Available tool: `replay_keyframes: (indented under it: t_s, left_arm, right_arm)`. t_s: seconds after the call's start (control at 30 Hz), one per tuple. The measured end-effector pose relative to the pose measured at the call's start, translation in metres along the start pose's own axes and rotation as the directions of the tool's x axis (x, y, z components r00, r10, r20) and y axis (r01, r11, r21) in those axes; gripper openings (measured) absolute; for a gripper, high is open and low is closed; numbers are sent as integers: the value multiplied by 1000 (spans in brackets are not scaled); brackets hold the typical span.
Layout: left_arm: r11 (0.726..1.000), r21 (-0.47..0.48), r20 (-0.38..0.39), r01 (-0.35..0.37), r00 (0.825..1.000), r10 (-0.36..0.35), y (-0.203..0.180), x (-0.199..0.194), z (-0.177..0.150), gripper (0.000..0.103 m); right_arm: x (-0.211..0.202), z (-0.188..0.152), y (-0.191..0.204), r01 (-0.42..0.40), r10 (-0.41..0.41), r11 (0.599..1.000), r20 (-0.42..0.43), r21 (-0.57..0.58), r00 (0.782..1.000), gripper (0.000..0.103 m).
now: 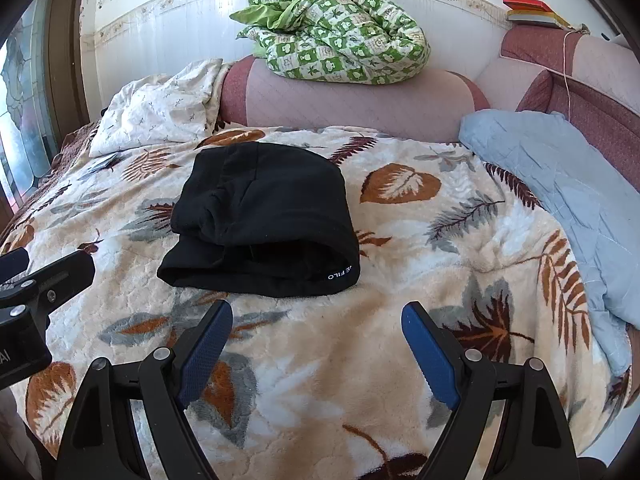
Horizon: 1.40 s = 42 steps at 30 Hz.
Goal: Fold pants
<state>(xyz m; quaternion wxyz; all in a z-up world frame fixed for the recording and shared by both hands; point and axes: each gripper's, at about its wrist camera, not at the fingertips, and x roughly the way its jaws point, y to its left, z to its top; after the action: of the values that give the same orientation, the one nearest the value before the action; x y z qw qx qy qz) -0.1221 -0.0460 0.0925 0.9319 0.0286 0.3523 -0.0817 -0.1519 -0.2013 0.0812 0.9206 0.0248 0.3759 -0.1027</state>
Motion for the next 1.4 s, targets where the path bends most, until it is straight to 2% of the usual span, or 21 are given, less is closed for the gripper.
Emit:
replay_keyframes:
  t_s: [0.17, 0.27, 0.37, 0.5, 0.57, 0.63, 0.7, 0.8, 0.9, 1.0, 1.1, 1.2, 1.3, 1.33, 1.37, 1.4]
  left_arm:
    - [1000, 8, 1, -1, 1000, 1, 3, 5, 10, 103]
    - [1000, 7, -10, -28, 1000, 28, 6, 11, 16, 103]
    - [1000, -22, -59, 19, 998, -20, 13, 20, 21, 103]
    - [997, -63, -126, 40, 991, -48, 24, 38, 37, 103]
    - [995, -89, -135, 51, 989, -62, 30, 49, 51, 103]
    - [994, -92, -147, 52, 987, -65, 29, 65, 66, 103]
    - [996, -73, -152, 57, 986, -68, 24, 81, 80, 103]
    - [995, -49, -175, 91, 980, -98, 11, 110, 92, 103]
    - [988, -84, -231, 132, 962, -148, 5, 144, 95, 103]
    - [974, -148, -281, 170, 937, -206, 6, 171, 93, 103]
    - [964, -184, -297, 194, 923, -243, 4, 184, 89, 103]
    - [951, -195, -297, 238, 910, -289, -3, 187, 85, 103]
    - [942, -188, -316, 280, 890, -328, -18, 191, 77, 102]
    - [944, -184, -320, 276, 891, -322, -23, 192, 75, 98]
    - [940, -186, -325, 285, 885, -333, -26, 193, 74, 82]
    - [930, -199, -332, 308, 872, -360, -29, 193, 73, 64]
  right_arm:
    - [2, 2, -2, 4, -4, 1000, -1, -4, 1000, 90]
    - [3, 8, -7, 11, -11, 1000, 2, -5, 1000, 90]
    - [5, 19, -15, 9, -9, 1000, -2, -3, 1000, 90]
    - [20, 46, -35, -36, 37, 999, -35, 37, 999, 90]
    - [36, 64, -51, -92, 99, 991, -71, 101, 993, 90]
    - [55, 80, -64, -166, 186, 970, -109, 177, 976, 90]
    - [82, 92, -77, -240, 282, 937, -147, 253, 948, 90]
    - [118, 98, -85, -281, 352, 901, -176, 330, 919, 90]
    - [148, 99, -92, -305, 410, 860, -198, 409, 890, 90]
    - [169, 96, -97, -339, 479, 802, -191, 493, 857, 90]
    - [180, 97, -96, -370, 522, 767, -175, 524, 835, 90]
    - [187, 99, -89, -397, 545, 762, -176, 512, 820, 90]
    - [194, 102, -76, -432, 579, 754, -191, 496, 792, 90]
    - [196, 102, -71, -442, 591, 751, -201, 490, 781, 90]
    - [198, 103, -67, -448, 597, 751, -209, 485, 775, 89]
    - [198, 103, -64, -445, 591, 758, -214, 477, 778, 87]
